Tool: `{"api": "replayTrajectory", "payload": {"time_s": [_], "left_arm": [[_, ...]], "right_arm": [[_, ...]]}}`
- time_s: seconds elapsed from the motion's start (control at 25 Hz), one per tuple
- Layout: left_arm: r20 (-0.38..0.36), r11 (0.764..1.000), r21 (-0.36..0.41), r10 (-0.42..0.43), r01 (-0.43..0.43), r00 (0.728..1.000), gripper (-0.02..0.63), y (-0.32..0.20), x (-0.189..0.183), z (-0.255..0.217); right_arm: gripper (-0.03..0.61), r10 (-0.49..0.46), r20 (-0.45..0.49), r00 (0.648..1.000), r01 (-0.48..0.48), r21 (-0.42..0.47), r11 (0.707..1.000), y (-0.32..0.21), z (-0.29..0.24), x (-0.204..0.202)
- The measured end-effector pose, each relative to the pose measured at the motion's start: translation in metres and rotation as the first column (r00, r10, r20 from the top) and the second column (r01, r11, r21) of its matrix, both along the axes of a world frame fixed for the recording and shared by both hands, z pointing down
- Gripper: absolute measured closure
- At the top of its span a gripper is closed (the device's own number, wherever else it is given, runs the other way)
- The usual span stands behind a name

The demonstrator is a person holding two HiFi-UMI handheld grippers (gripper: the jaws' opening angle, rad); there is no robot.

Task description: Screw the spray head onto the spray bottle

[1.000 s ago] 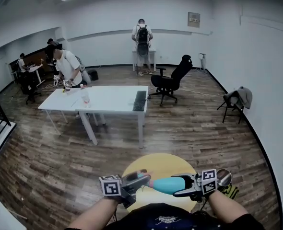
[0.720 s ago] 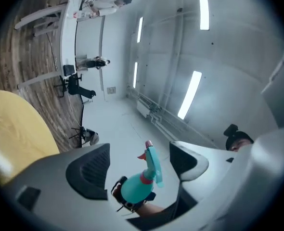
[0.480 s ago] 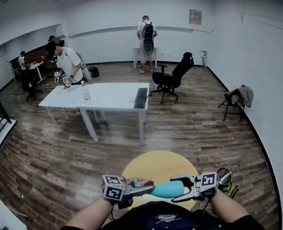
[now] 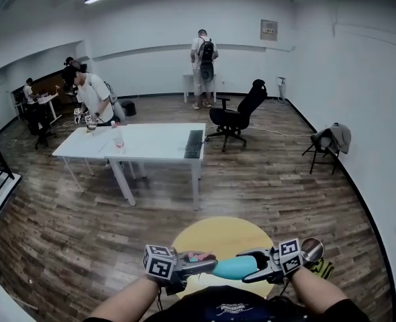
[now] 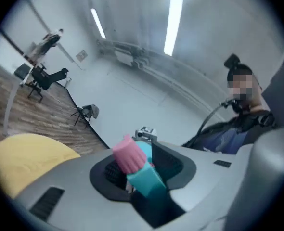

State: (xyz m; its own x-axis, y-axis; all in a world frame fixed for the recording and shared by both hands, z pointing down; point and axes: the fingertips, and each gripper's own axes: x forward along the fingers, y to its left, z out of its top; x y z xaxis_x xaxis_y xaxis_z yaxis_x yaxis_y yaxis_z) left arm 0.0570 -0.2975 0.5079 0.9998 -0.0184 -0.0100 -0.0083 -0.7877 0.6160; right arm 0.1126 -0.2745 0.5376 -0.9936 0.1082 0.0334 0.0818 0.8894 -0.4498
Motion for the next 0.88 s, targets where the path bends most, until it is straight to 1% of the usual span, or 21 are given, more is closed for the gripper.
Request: {"api": "replayTrajectory", "payload": {"time_s": [0.04,0.08,0.12,0.16,0.2,0.24,0.28,0.32,0.36,0.4,0.48,0.52,0.56,0.6,0.64,0.68,0.72,0.76,0.8,0.88], "left_arm": [[-0.084,0.997,-0.061,-0.058,0.052,0.995,0.453,-0.006,-0.006,-0.006],[-0.17,0.987,-0.126,-0.124,0.103,0.978,0.441,-0.013,-0.014,-0.011],[-0.255,0.969,-0.196,-0.198,0.15,0.946,0.345,-0.021,-0.025,-0.015],[-0.328,0.944,-0.268,-0.276,0.191,0.904,0.256,-0.031,-0.04,-0.016],[-0.38,0.915,-0.333,-0.35,0.226,0.856,0.243,-0.04,-0.057,-0.015],[-0.41,0.889,-0.381,-0.41,0.255,0.815,0.221,-0.048,-0.076,-0.012],[-0.421,0.87,-0.408,-0.448,0.276,0.789,0.221,-0.052,-0.092,-0.009],[-0.421,0.865,-0.412,-0.46,0.286,0.782,0.221,-0.053,-0.104,-0.007],[-0.412,0.872,-0.397,-0.447,0.286,0.794,0.221,-0.051,-0.11,-0.008],[-0.395,0.888,-0.368,-0.417,0.275,0.818,0.221,-0.046,-0.11,-0.01],[-0.332,0.926,-0.296,-0.331,0.235,0.884,0.221,-0.034,-0.091,-0.013],[-0.283,0.943,-0.257,-0.284,0.213,0.916,0.221,-0.028,-0.076,-0.01],[-0.225,0.959,-0.21,-0.237,0.191,0.945,0.221,-0.022,-0.059,-0.005],[-0.169,0.975,-0.145,-0.193,0.17,0.967,0.221,-0.015,-0.042,-0.001],[-0.124,0.987,-0.061,-0.157,0.151,0.98,0.266,-0.008,-0.026,0.0],[-0.099,0.991,0.02,-0.13,0.132,0.987,0.418,-0.002,-0.016,-0.004],[-0.082,0.99,0.088,-0.104,0.111,0.991,0.466,0.002,-0.009,-0.009],[-0.058,0.986,0.147,-0.073,0.081,0.996,0.463,0.005,-0.004,-0.014],[-0.017,0.978,0.207,-0.037,0.04,0.999,0.462,0.009,0.0,-0.016],[0.096,0.949,0.309,0.028,-0.056,0.995,0.46,0.018,0.007,-0.015]], "right_arm": [[0.143,0.041,0.056,0.998,-0.04,-0.014,0.999,-0.007,-0.01,0.001],[0.143,0.074,0.102,0.992,-0.072,-0.03,0.997,-0.011,-0.016,0.002],[0.143,0.103,0.139,0.985,-0.097,-0.049,0.994,-0.014,-0.02,0.004],[0.143,0.131,0.169,0.977,-0.121,-0.071,0.99,-0.016,-0.021,0.008],[0.143,0.16,0.19,0.969,-0.144,-0.094,0.985,-0.018,-0.021,0.013],[0.143,0.186,0.201,0.962,-0.166,-0.11,0.98,-0.019,-0.019,0.018],[0.143,0.205,0.198,0.958,-0.185,-0.115,0.976,-0.02,-0.017,0.023],[0.143,0.215,0.184,0.959,-0.198,-0.105,0.974,-0.02,-0.015,0.026],[0.143,0.215,0.16,0.963,-0.204,-0.08,0.976,-0.018,-0.013,0.026],[0.143,0.207,0.13,0.97,-0.203,-0.043,0.978,-0.015,-0.013,0.025],[0.143,0.178,0.074,0.981,-0.181,0.044,0.982,-0.008,-0.015,0.017],[0.144,0.16,0.052,0.986,-0.164,0.086,0.983,-0.005,-0.016,0.011],[0.143,0.141,0.034,0.989,-0.144,0.123,0.982,-0.003,-0.016,0.005],[0.143,0.118,0.018,0.993,-0.12,0.15,0.981,-0.002,-0.016,-0.002],[0.143,0.096,0.008,0.995,-0.096,0.155,0.983,-0.001,-0.016,-0.008],[0.143,0.08,0.014,0.997,-0.081,0.132,0.988,-0.003,-0.017,-0.01],[0.143,0.069,0.032,0.997,-0.072,0.09,0.993,-0.005,-0.017,-0.01],[0.143,0.057,0.045,0.997,-0.059,0.052,0.997,-0.005,-0.016,-0.01],[0.143,0.035,0.037,0.999,-0.037,0.031,0.999,-0.002,-0.012,-0.009],[0.14,-0.028,-0.029,0.999,0.029,0.029,0.999,0.01,0.004,-0.012]]}}
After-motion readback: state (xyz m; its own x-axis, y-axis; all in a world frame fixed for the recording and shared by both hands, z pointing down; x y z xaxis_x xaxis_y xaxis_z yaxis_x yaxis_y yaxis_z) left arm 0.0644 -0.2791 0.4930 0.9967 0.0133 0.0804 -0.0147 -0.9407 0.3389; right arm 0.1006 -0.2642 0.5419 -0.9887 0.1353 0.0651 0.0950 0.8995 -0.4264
